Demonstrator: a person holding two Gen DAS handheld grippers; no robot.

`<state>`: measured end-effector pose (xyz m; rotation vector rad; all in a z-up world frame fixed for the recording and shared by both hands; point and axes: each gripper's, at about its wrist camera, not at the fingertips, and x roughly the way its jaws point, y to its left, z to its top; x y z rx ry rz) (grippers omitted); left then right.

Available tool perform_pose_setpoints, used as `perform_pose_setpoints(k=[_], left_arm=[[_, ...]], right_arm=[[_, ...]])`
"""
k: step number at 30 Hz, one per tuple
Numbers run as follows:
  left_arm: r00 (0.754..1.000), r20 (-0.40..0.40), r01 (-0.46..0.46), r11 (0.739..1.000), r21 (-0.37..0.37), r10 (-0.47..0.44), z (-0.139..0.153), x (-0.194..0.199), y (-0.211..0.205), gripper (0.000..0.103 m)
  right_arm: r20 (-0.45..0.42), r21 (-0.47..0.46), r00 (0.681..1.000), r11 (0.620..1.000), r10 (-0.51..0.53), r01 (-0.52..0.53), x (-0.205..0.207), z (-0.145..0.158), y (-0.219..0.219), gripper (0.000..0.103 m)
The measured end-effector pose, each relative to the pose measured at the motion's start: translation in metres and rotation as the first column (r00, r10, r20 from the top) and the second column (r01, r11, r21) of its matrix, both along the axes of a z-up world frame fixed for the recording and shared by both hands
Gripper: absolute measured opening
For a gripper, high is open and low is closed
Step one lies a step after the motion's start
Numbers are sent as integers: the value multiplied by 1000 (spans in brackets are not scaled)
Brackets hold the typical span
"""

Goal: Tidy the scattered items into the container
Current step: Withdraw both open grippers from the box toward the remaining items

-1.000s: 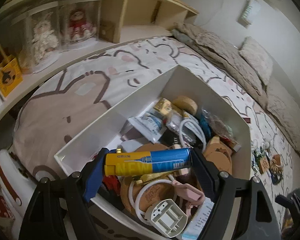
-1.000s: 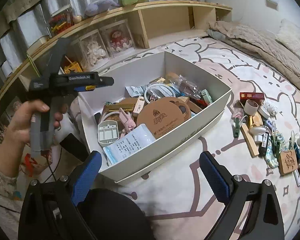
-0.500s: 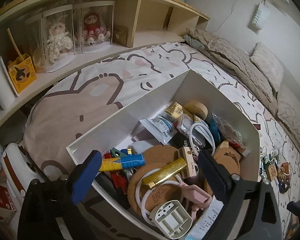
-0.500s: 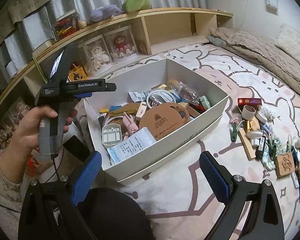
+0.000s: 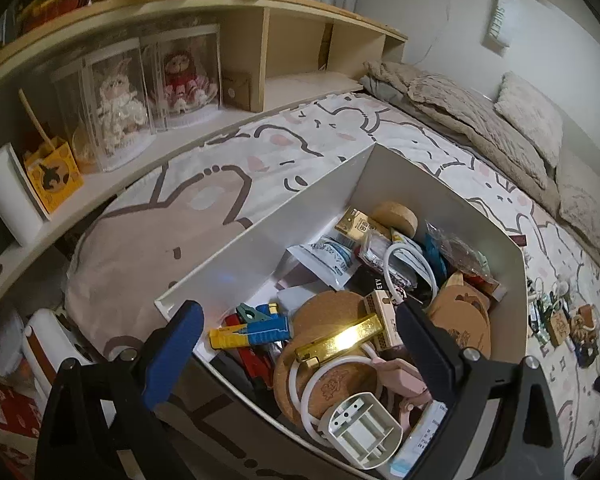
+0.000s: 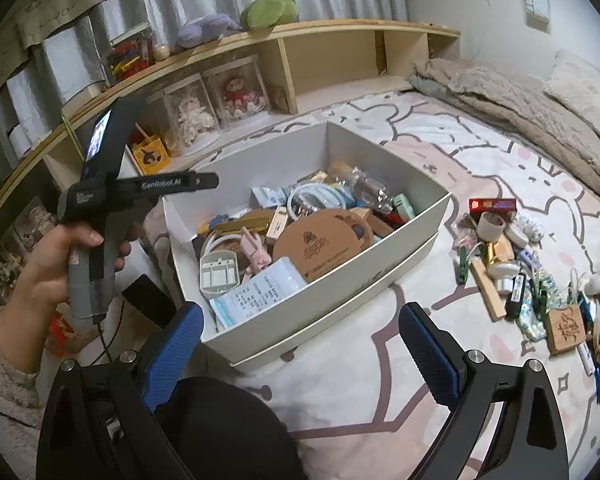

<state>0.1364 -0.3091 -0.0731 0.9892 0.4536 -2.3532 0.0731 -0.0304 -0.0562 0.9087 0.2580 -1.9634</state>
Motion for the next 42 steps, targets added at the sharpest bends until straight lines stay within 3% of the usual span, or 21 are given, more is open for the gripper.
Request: perform_pose_setpoints(k=[5,7,21,42], left_arm=[[1000,3,27,997,-77,-27,9,1,14,98],[999,7,39,994,-104,-39,11,2,20,98],[991,-12,129,977,-171,-133,31,3,63,103],[965,-66,232,947,-222,-252,63,21,107,103]], right_arm=[[-13,-52,1000,998,-28,28,-5,7,6,98],[-13,-75,999,996,-43,42,-8,10,9,103],[-87,-183,989,978,-121,104,-9,26,31,103],[-169,-165,939,948,-299,272,-18,36,67,103]])
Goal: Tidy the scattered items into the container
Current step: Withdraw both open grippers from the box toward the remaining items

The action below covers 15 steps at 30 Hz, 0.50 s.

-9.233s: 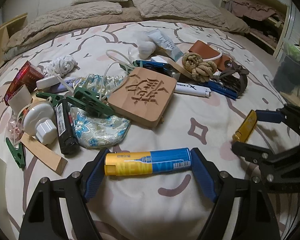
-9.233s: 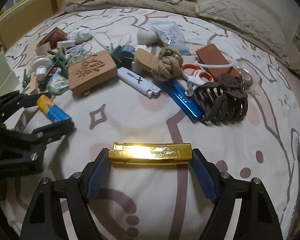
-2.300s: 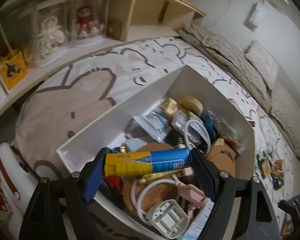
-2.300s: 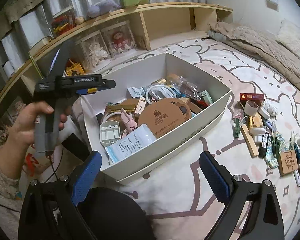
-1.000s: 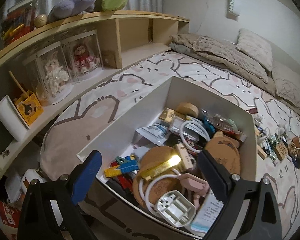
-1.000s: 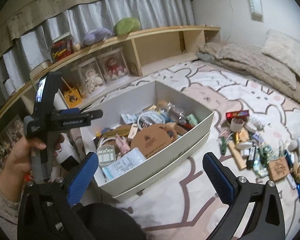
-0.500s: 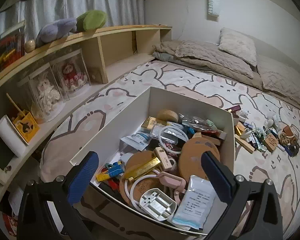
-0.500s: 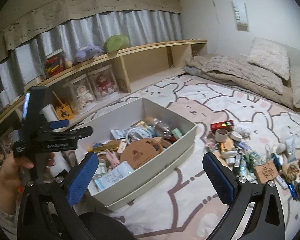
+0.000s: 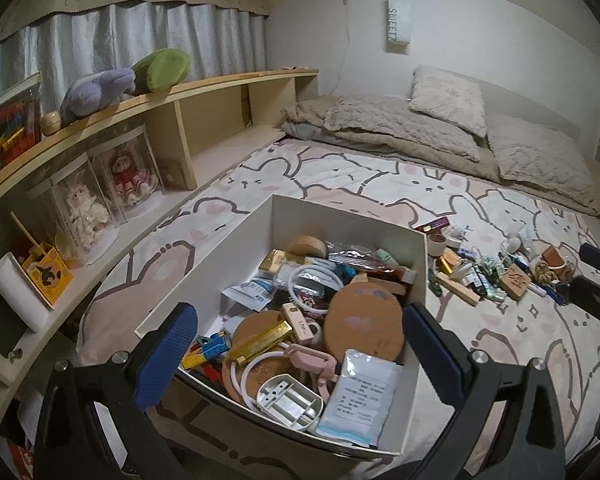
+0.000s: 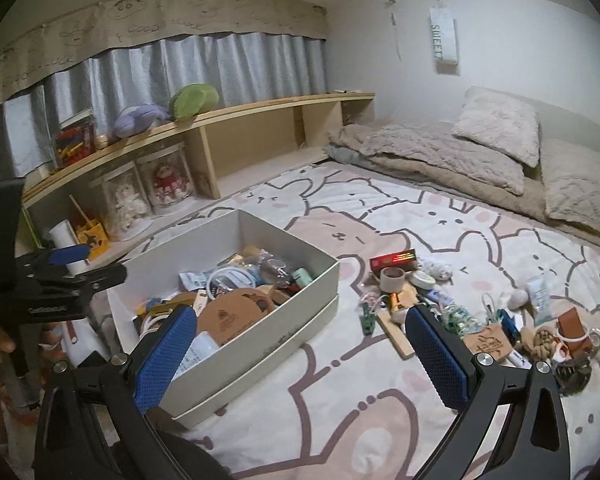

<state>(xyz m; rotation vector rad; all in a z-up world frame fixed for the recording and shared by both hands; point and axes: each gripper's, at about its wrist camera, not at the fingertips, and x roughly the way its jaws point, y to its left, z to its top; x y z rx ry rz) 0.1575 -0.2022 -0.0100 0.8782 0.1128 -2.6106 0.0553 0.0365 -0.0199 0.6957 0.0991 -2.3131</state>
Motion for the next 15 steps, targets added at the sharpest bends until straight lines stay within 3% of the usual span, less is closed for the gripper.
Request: perform_pose_setpoints(k=[15], left_arm=[[998,-39,47,999,-11,-47,17,12,23,103]], right_arm=[[-39,24,999,999,-33,34,12,9,13,103]])
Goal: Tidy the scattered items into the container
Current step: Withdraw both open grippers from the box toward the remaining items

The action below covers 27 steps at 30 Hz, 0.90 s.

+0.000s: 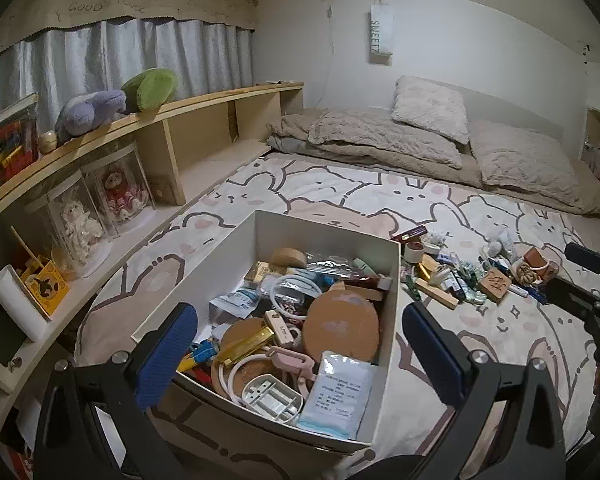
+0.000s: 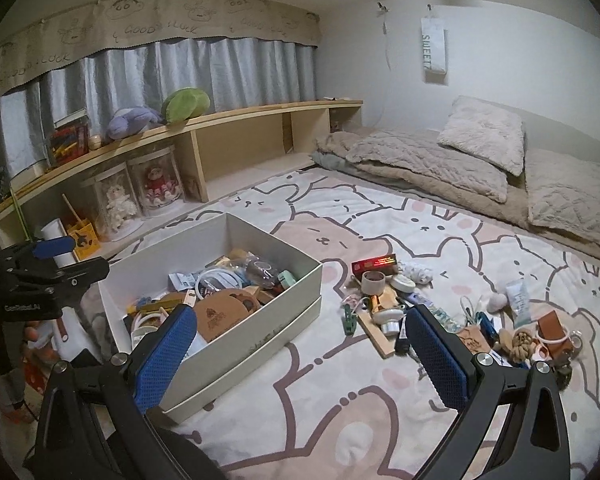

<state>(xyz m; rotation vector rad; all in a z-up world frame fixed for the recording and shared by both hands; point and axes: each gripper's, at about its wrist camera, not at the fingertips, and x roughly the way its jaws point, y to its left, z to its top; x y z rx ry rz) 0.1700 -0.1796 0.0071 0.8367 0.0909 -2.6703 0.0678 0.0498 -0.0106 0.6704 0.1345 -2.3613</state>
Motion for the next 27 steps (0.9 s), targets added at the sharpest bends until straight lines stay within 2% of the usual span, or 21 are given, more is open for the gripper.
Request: perform_pose_setpoints(k=[11,27], left_arm=[[998,-30,50,999,7,-49,10,3,20,103],[973,-63,223,975,16,-221,26,-21,79,103]], right_arm=[[-10,13,999,999,-35,36,12,7,17,103],[-26,40,989,988,-147,148,30,28,74,103]])
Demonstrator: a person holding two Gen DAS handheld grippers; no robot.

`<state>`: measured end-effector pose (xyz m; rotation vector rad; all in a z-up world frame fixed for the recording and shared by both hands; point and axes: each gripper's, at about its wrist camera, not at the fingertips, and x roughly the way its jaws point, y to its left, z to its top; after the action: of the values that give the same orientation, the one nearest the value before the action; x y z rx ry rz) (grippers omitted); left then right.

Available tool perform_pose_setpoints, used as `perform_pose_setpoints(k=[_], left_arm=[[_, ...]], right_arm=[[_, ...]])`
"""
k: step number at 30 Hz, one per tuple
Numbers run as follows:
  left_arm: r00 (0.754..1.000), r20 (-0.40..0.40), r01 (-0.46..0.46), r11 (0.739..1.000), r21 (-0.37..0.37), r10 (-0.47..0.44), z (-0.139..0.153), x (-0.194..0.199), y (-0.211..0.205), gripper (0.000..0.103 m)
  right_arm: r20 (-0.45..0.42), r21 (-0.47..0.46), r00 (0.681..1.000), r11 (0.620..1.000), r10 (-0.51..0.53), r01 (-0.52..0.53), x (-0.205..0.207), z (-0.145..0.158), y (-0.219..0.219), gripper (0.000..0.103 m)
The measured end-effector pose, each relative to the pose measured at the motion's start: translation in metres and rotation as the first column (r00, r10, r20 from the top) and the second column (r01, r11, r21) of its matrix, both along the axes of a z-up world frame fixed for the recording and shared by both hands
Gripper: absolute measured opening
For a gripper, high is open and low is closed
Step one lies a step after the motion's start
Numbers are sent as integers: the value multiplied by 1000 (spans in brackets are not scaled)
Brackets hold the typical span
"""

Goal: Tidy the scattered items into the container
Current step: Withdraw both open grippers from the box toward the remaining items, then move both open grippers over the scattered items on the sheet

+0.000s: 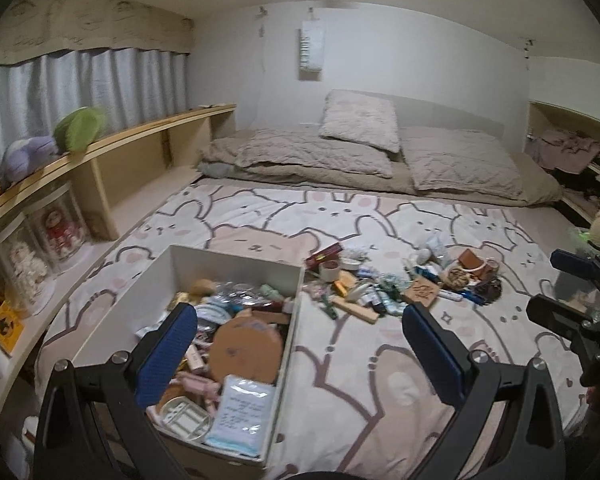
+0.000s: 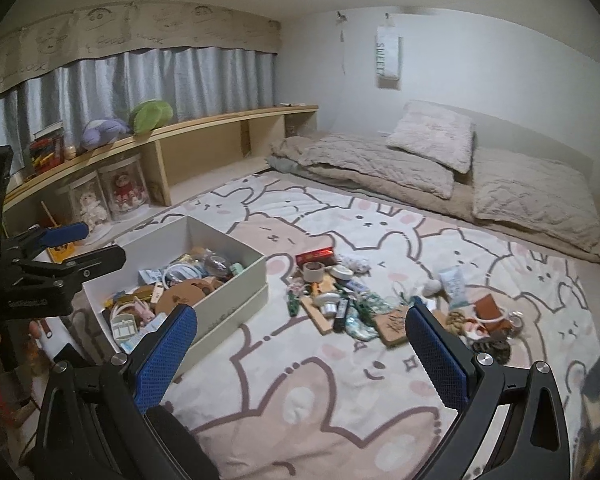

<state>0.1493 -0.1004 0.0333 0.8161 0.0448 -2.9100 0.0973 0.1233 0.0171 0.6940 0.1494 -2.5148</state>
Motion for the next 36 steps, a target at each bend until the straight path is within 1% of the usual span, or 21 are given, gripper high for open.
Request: perform_pose_setpoints(k=[6,13,18,23,29,32,36], left_arm=[[998,-3,68,998,-1,-68,2,-17,25,103],[992,-2,126,992,24,-126,0,-41,50,103],[988,-15,152,988,36,-152,2,-56,63,103],[983,-33,184,981,58,-182,7,-72,77,103],[976,-52,213,974,78,-210,12,-94,90,103],[973,-54,231,968,101,-226,11,-109,97,103],[971,-52,239,966,98,-235,6,-127,106,103]], right_arm=[[2,-10,998,998,-57,57,0,6,31,103],[7,-22,991,991,-132,132,-8,8,71,103],[8,-37,982,982,-187,187,-17,9,99,103],[-12,-21,976,976,-217,217,-24,11,117,103],[-16,-21,967,967,-255,255,-37,11,138,103],[0,-29,962,962,-273,273,-48,8,148,103],[29,-34,954,954,-298,299,-64,2,161,103]])
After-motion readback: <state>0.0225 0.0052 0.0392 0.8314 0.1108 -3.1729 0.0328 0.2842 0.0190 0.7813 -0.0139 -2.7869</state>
